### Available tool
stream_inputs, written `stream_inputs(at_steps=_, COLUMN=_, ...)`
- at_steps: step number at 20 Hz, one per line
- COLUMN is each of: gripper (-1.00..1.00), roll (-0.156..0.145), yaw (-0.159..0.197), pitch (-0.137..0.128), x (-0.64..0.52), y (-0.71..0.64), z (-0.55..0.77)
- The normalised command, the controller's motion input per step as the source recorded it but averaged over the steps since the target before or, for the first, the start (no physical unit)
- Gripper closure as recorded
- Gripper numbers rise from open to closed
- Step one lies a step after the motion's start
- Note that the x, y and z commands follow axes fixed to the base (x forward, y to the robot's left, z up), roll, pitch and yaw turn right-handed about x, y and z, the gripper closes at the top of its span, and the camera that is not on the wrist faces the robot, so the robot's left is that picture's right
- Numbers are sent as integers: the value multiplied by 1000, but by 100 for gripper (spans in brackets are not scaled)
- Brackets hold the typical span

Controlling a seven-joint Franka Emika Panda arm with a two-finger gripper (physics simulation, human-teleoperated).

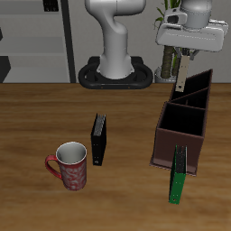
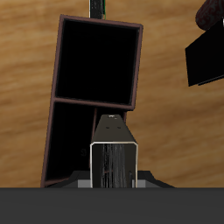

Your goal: Place the yellow book into the left desk caddy's back compartment

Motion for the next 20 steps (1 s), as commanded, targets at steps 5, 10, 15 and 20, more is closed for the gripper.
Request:
stream_inputs(at_steps=5, gripper=100, roll=25, yaw=3, pitch=14, x=218, y=147, z=-79)
stream_inputs(at_steps=10, gripper=100, roll=-3, yaw=-20, pitch=38, x=167, y=48, z=-153)
stream_inputs(at_steps=15, gripper=100, roll=29, yaw=-9, pitch=23, x=56, y=138, z=-116)
stream_inputs(at_steps=20, gripper=100, roll=29, yaw=-11, pitch=12, x=-56, y=190, z=-158)
